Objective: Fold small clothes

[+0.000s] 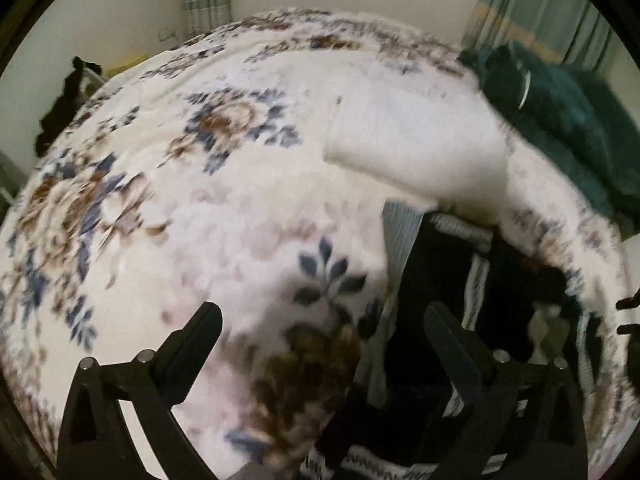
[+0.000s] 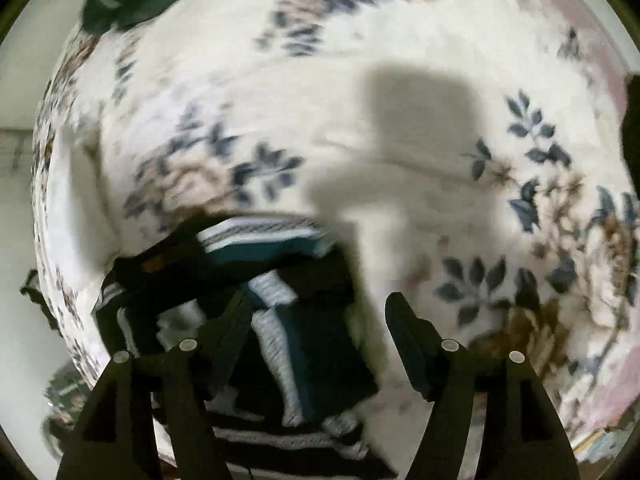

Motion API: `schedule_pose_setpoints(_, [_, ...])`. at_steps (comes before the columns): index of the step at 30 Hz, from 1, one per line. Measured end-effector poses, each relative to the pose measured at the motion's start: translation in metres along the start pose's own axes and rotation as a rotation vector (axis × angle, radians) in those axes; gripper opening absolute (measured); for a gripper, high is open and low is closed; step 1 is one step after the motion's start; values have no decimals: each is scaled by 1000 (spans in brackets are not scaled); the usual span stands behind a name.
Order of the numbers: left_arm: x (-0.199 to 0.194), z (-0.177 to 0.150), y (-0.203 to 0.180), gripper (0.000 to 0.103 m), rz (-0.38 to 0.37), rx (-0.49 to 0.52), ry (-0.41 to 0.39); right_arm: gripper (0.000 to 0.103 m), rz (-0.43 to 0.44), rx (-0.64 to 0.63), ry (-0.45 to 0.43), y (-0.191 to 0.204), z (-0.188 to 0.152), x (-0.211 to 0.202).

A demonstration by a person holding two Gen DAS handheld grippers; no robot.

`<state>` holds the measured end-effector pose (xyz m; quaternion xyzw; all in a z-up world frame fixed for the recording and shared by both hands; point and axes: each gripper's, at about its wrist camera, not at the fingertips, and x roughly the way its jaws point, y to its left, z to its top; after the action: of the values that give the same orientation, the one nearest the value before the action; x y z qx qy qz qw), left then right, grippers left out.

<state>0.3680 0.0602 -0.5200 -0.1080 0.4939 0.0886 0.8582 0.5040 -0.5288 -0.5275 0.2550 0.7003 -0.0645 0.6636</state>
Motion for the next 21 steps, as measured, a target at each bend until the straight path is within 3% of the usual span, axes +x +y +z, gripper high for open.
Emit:
schedule_pose_setpoints(3, [-10, -30, -15, 103, 78, 7, 39, 70, 168, 34, 101, -22, 15, 47])
schedule_pose_setpoints(4, [-16, -38, -18, 103, 93, 4, 42, 54, 232, 34, 136, -27, 20, 65])
schedule_pose_setpoints(5, [-27, -52, -23, 103, 118, 0, 43, 27, 279, 18, 145, -26, 20, 74])
schedule_pose_setpoints(6, [-39, -67, -29, 103, 159, -2, 44, 10, 283, -7, 154, -22, 19, 81])
schedule_pose_setpoints(10, [-76, -124, -49, 103, 228, -63, 85, 8, 224, -132, 31, -12, 23, 45])
schedule_pose_setpoints(12, [-85, -151, -58, 103, 232, -94, 116, 7, 151, -159, -24, -17, 40, 25])
schedule_pose_setpoints(15, [-89, -185, -75, 103, 230, -101, 173, 7, 105, -151, 23, -24, 64, 37])
schedule_pose_setpoints(17, [-92, -201, -87, 103, 232, -87, 198, 7, 43, -210, 31, -16, 67, 54])
schedule_pose_setpoints(20, [-97, -227, -109, 103, 201, -65, 246, 10, 82, -224, 112, -18, 70, 69])
schedule_pose_setpoints(21, [-100, -237, -118, 103, 179, -48, 264, 17, 108, -207, 130, -24, 71, 67])
